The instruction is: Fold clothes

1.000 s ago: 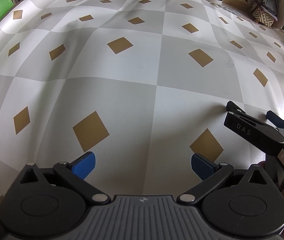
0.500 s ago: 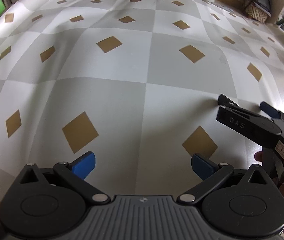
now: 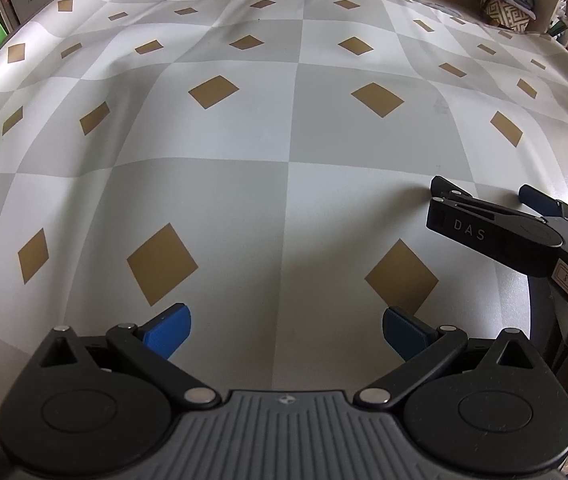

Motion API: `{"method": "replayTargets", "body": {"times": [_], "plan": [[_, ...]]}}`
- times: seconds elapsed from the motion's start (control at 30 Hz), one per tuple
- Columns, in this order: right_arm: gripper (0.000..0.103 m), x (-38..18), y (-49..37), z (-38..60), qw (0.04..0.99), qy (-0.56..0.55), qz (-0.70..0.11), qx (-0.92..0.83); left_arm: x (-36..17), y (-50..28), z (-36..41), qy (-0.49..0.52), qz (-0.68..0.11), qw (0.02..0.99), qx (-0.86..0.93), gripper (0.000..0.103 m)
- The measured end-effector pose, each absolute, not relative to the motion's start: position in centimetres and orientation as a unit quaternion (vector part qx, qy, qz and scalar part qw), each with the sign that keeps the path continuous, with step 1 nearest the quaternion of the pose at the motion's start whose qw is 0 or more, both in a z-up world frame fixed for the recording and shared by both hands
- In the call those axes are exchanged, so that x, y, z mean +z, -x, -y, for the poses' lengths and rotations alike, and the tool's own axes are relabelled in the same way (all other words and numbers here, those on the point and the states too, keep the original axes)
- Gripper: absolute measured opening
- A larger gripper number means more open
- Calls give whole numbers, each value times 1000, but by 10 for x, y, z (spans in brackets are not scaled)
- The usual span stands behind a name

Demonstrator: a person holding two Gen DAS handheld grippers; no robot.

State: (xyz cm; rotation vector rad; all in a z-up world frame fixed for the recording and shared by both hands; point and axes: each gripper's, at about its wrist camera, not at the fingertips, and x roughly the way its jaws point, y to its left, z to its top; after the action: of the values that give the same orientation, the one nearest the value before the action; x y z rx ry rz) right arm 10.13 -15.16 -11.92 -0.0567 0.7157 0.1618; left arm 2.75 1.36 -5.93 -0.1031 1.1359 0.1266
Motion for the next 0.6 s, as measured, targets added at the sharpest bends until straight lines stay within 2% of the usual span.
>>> {"method": "replayTargets", "body": {"times": [0.6], "plan": [[103, -119, -101, 153, 933, 27, -350, 79, -52, -15, -14, 40, -528, 845, 80, 102]]}}
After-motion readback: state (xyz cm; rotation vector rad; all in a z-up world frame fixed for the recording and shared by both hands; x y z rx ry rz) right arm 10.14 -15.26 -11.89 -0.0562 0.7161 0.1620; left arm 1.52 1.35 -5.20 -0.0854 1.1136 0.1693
